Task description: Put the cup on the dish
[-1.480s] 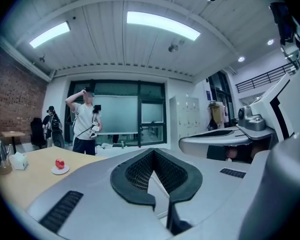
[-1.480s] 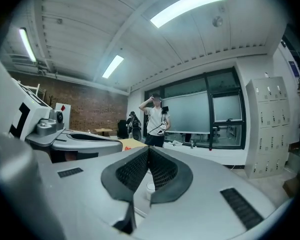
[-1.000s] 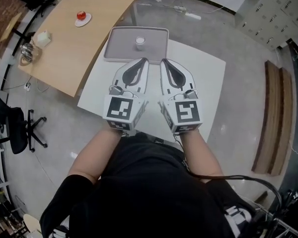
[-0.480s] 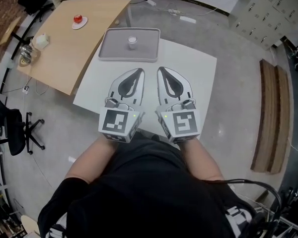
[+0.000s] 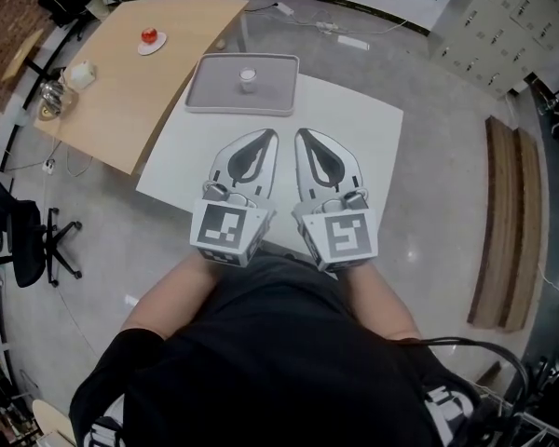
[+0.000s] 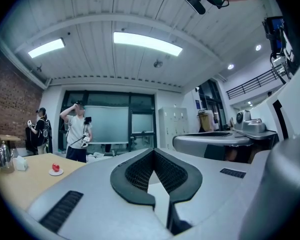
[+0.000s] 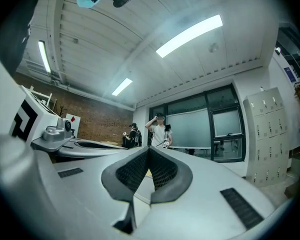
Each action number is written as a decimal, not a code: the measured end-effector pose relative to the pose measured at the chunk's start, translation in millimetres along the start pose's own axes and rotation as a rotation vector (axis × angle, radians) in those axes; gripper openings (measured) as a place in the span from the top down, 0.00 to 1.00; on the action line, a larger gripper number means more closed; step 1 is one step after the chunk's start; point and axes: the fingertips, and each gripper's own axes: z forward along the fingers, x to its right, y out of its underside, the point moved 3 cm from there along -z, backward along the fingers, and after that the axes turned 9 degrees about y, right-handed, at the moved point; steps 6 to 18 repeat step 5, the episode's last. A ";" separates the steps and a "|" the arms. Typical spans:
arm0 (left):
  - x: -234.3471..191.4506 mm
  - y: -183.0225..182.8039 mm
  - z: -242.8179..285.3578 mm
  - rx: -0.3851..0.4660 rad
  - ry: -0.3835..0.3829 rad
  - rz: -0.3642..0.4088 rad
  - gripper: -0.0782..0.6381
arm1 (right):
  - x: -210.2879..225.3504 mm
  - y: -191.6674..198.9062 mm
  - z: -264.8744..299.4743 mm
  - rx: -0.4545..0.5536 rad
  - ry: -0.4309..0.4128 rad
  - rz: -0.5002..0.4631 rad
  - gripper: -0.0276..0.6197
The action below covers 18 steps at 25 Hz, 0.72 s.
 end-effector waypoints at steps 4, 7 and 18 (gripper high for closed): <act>2.1 2.9 -3.5 -0.002 -0.009 -0.004 0.88 | -2.5 0.8 -2.9 0.008 -0.017 -0.003 0.94; 2.7 4.0 -4.5 -0.005 -0.010 -0.006 0.88 | -3.4 1.2 -3.9 0.009 -0.021 -0.003 0.94; 2.7 4.0 -4.5 -0.005 -0.010 -0.006 0.88 | -3.4 1.2 -3.9 0.009 -0.021 -0.003 0.94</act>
